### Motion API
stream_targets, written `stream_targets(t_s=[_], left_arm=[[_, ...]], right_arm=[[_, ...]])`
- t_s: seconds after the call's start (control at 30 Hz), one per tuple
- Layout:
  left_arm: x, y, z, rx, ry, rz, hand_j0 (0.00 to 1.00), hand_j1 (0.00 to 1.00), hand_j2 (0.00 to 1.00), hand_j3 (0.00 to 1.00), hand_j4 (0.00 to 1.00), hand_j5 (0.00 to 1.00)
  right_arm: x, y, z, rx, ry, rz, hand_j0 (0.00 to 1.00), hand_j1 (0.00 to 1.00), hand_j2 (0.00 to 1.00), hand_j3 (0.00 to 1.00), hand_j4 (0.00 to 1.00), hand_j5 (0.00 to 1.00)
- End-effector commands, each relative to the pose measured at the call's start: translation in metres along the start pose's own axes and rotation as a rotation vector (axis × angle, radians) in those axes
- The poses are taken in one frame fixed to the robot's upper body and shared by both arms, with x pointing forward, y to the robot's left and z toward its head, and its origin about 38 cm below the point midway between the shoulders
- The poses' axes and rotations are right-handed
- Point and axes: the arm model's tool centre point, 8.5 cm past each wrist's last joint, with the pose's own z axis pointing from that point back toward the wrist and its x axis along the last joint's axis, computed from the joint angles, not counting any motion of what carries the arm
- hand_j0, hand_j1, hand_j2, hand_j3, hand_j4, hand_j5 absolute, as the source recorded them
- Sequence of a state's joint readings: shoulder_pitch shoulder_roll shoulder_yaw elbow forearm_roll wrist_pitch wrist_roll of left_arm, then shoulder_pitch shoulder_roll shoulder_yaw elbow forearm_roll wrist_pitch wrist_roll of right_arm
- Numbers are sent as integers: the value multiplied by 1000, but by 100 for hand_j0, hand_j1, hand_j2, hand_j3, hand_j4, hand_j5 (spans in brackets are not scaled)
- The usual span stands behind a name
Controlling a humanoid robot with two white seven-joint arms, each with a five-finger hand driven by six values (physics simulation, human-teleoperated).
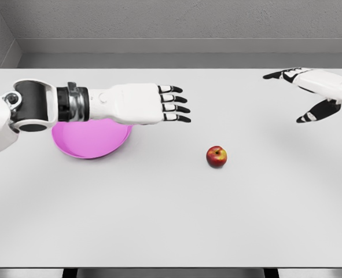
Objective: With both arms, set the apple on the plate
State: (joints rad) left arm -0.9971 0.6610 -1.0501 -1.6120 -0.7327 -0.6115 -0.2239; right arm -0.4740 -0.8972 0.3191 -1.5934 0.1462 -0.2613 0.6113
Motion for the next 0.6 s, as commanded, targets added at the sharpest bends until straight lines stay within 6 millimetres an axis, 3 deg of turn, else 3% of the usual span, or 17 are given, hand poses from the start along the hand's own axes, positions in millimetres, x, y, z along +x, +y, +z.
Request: stream_targets(t_s=[0.0,0.3,0.57], left_arm=[[23,4,-29,6,-86,-2,100,100,100,100,100,100],[46,29,-70,31,-216,-49,100,100,100,100,100,100],[55,36,-87,23,-262,-83,100,100,100,100,100,100]], right_arm=[[-9,1,3,-4,-1,-4,100,100,100,100,100,100],[-5,-2,2,-32,-17,-8,100,100,100,100,100,100],[-2,-6,2,-57,-20,-20,100,100,100,100,100,100]])
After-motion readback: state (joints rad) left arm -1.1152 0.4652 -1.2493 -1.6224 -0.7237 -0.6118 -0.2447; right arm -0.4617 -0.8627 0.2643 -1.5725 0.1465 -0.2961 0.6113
